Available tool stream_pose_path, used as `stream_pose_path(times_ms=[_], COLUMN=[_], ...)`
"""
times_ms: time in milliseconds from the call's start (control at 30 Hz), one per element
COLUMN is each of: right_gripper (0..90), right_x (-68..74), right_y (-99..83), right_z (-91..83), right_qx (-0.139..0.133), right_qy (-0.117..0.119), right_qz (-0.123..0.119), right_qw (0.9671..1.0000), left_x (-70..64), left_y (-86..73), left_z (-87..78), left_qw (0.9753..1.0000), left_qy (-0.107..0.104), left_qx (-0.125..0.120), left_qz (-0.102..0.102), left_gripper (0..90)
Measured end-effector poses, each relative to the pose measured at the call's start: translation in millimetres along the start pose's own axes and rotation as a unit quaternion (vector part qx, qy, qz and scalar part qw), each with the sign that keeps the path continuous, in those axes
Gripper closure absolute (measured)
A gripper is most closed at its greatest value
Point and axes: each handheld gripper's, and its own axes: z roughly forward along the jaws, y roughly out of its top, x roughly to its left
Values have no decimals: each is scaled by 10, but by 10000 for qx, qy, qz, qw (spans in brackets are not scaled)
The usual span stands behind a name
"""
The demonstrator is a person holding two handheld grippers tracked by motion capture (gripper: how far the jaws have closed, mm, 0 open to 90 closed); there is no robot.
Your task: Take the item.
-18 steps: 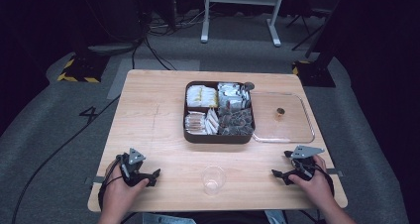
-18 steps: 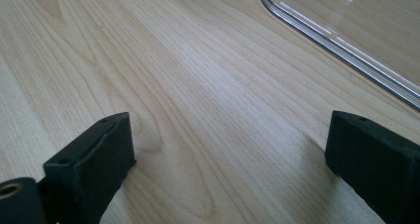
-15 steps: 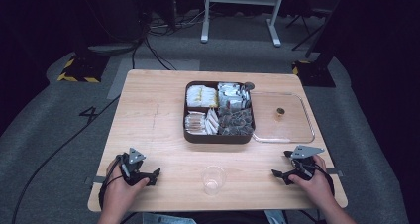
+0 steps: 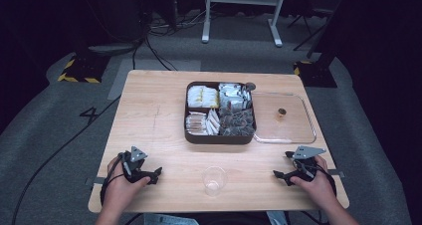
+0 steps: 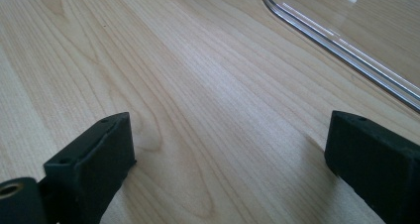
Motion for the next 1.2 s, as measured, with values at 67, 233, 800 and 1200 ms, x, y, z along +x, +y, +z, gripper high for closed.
stream_pose_path(times_ms=[67,233,800,1200], right_gripper=[51,51,58,69], right_x=[0,0,1,18], right_y=[0,0,1,-13], right_z=[1,0,2,-15], right_qx=[-3,0,-10,-23], right_qy=[5,-1,-60,-104], right_qz=[0,0,49,58], right_qw=[10000,10000,10000,9999], left_x=[-2,-57,-642,-737], left_y=[-10,61,901,1412], left_z=[-14,-143,-188,-49], left_qw=[9999,9987,9935,9933], left_qy=[87,307,349,170], left_qx=[-85,45,-761,-958], left_qz=[-59,-414,-769,-620], left_gripper=[59,359,296,343])
